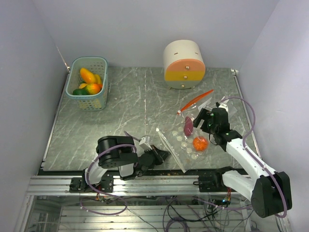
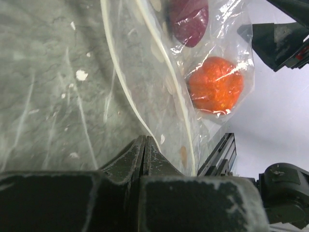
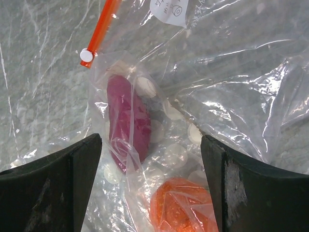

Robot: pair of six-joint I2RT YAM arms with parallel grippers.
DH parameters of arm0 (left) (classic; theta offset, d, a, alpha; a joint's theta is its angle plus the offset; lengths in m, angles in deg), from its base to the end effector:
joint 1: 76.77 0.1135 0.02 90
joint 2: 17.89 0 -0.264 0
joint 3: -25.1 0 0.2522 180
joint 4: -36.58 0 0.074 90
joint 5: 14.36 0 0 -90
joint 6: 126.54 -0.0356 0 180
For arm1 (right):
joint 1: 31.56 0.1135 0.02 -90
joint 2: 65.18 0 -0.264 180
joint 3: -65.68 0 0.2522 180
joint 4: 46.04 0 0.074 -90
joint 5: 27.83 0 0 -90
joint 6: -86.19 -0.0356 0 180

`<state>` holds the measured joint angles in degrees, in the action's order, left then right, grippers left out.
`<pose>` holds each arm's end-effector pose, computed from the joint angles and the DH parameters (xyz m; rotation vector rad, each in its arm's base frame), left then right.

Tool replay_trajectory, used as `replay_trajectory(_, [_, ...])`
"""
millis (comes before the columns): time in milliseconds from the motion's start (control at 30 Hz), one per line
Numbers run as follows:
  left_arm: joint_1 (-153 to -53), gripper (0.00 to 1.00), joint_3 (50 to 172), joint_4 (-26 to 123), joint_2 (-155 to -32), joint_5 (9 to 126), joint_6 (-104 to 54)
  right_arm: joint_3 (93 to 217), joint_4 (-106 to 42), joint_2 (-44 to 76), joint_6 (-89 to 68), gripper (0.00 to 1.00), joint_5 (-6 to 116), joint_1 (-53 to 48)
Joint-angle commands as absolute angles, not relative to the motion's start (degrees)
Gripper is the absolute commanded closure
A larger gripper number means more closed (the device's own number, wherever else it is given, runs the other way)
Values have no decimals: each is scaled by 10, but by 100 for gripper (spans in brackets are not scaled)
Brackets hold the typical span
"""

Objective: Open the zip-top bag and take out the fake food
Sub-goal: Adjust the zipper food storage bag at the center of the board.

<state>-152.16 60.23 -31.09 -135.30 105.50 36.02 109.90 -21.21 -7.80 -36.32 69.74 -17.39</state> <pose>0.0870 -0.2635 0.0715 -0.3575 1.9813 -1.3194 0.2042 0.0467 0.2112 0.4288 2.2023 0.2972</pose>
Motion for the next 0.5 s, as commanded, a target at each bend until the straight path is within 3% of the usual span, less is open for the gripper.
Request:
replay_trajectory(0, [-1539, 93, 573, -392, -1340, 1055, 375, 1090, -229, -78, -352, 16, 679, -186])
replay_trajectory(267, [-1557, 93, 560, -464, -1383, 1062, 384, 1079, -243, -69, -353, 17, 667, -191])
replay_trajectory(467, [-1562, 93, 538, -429, -1339, 1074, 386, 1076, -250, -66, -352, 17, 667, -194])
